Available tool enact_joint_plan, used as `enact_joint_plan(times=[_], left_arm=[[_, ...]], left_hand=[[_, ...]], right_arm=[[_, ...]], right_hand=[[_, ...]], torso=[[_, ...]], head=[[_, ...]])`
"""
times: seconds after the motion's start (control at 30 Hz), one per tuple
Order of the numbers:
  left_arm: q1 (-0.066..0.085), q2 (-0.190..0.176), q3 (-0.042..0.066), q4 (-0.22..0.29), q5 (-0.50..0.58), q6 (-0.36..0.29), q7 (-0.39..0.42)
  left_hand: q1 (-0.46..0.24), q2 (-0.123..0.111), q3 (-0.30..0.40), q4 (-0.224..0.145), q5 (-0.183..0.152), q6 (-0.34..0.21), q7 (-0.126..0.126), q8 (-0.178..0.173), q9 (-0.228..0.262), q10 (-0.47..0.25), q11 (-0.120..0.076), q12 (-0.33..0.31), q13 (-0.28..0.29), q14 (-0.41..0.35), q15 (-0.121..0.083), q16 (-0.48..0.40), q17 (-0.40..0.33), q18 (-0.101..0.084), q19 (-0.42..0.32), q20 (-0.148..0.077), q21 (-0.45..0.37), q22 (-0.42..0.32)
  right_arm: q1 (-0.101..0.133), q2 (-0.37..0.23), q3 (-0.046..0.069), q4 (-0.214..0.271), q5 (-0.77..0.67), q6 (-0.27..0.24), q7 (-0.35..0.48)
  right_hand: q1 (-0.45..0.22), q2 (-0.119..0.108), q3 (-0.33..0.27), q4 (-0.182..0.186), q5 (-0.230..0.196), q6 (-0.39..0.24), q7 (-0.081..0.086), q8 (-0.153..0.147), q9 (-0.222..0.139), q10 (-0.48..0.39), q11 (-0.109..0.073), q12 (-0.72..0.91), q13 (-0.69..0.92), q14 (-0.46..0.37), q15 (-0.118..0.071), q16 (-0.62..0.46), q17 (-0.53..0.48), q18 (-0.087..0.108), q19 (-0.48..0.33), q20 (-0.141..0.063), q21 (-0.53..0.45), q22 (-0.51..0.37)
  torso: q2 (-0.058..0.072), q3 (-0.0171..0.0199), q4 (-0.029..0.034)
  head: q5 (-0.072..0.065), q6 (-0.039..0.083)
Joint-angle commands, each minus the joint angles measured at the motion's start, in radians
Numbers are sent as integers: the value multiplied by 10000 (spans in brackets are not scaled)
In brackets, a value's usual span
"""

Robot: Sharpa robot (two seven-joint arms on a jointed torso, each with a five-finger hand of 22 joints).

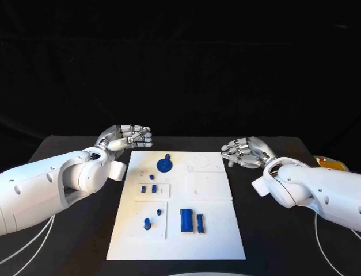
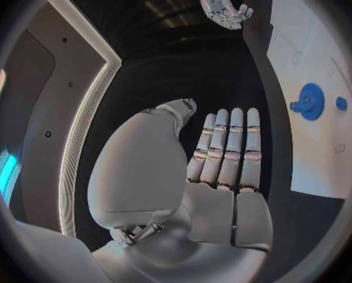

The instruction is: Assemble the parts on the task board

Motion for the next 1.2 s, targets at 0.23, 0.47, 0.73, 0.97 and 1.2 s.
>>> enact_joint_plan(times=[0.23, 0.47, 0.73, 0.97, 1.2], left_arm=[[-399, 789, 9, -1102, 1227, -466, 1422], [-361, 659, 0, -661, 649, -722, 791], [-396, 621, 6, 400, 663, -2645, 1180], [-431, 582, 12, 1483, 678, -4608, 1577], [-446, 565, 15, 1940, 684, -5437, 1744]], left_hand=[[321, 311, -747, -11, -33, -202, -14, -415, -330, -458, 10, -1495, -14, -661, 229, -2022, -531, -221, -246, 142, -1802, -1327], [-6176, 2364, -4543, -2829, -2554, -8291, -1840, -3031, -2199, -9865, -1682, -2497, -642, -8214, -1433, -4391, -2288, -1784, -7332, -2761, -3355, -3265], [-14429, 2364, -4543, -2829, -2554, -8291, -1840, -3031, -2199, -9865, -1682, -2497, -642, -8214, -1433, -4391, -2288, -1784, -7332, -2761, -3355, -3265], [-14429, 2364, -4543, -2829, -2554, -8291, -1840, -3031, -2199, -9865, -1682, -2497, -642, -8214, -1433, -4391, -2288, -1784, -7332, -2761, -3355, -3265], [-14429, 2364, -4543, -2829, -2554, -8291, -1840, -3031, -2199, -9865, -1682, -2497, -642, -8214, -1433, -4391, -2288, -1784, -7332, -2761, -3355, -3265]], right_arm=[[85, 984, 94, -1934, 3126, 1107, 1908], [-10, 801, 265, -1208, 2484, -52, 1291], [-326, 687, 953, 563, 4303, -1695, 2141], [-514, 619, 1362, 1618, 5387, -2674, 2647], [-535, 612, 1408, 1736, 5509, -2784, 2704]], right_hand=[[-162, -127, 652, -142, 15, 379, 158, -856, -831, 503, 388, -1434, -3383, -512, 562, -2840, -1939, 131, -440, 571, -1004, -3417], [-6550, 1003, -2146, -2840, -1124, -8402, -1680, -2616, -4529, -10046, -1166, -2161, -5191, -10574, -651, -5051, -5147, -1704, -10061, -1739, -1630, -8757], [-14635, 1003, -2146, -2840, -1124, -8402, -1680, -2616, -4529, -10046, -1166, -2161, -5191, -10574, -651, -5051, -5147, -1704, -10061, -1739, -1630, -8757], [-14635, 1003, -2146, -2840, -1124, -8402, -1680, -2616, -4529, -10046, -1166, -2161, -5191, -10574, -651, -5051, -5147, -1704, -10061, -1739, -1630, -8757], [-14635, 1003, -2146, -2840, -1124, -8402, -1680, -2616, -4529, -10046, -1166, -2161, -5191, -10574, -651, -5051, -5147, -1704, -10061, -1739, -1630, -8757]], torso=[[-211, 85, -61], [-219, 118, 60], [-380, 322, 286], [-394, 339, 306], [-394, 339, 306]], head=[[63, 640], [32, 692], [63, 1273], [66, 1324], [66, 1324]])
